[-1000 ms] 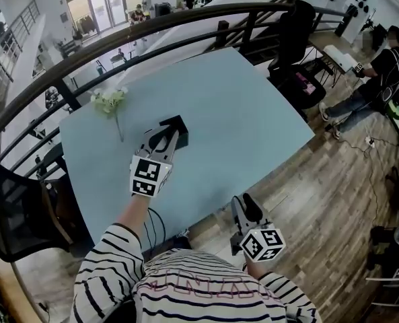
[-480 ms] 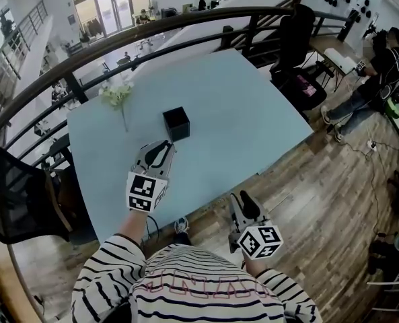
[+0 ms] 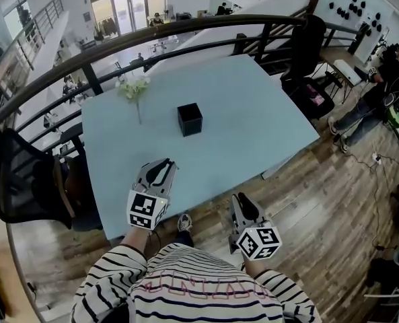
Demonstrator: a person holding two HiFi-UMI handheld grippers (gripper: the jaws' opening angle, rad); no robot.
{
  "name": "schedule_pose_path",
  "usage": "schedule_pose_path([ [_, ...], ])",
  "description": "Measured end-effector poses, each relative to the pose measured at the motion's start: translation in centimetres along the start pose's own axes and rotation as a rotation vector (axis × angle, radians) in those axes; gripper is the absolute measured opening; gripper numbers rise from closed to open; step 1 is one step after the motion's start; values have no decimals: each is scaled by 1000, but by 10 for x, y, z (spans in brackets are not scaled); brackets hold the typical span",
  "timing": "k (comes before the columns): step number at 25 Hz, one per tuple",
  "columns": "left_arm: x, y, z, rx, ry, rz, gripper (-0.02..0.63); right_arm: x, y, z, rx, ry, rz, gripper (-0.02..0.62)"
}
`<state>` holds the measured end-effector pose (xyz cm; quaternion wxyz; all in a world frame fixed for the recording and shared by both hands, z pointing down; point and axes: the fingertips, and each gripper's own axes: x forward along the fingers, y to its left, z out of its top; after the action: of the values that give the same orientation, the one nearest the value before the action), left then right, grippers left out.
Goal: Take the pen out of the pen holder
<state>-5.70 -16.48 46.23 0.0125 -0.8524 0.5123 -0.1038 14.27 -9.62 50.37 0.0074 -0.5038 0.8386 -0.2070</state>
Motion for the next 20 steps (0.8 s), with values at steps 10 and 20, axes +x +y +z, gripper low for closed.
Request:
schedule_pose_path([
  [10, -63, -19, -28, -41, 30, 21, 71, -13, 28, -18, -18, 4, 32, 60],
  [20, -97, -38, -52, -83, 59, 18, 71, -20, 42, -37, -39, 41, 24, 37],
])
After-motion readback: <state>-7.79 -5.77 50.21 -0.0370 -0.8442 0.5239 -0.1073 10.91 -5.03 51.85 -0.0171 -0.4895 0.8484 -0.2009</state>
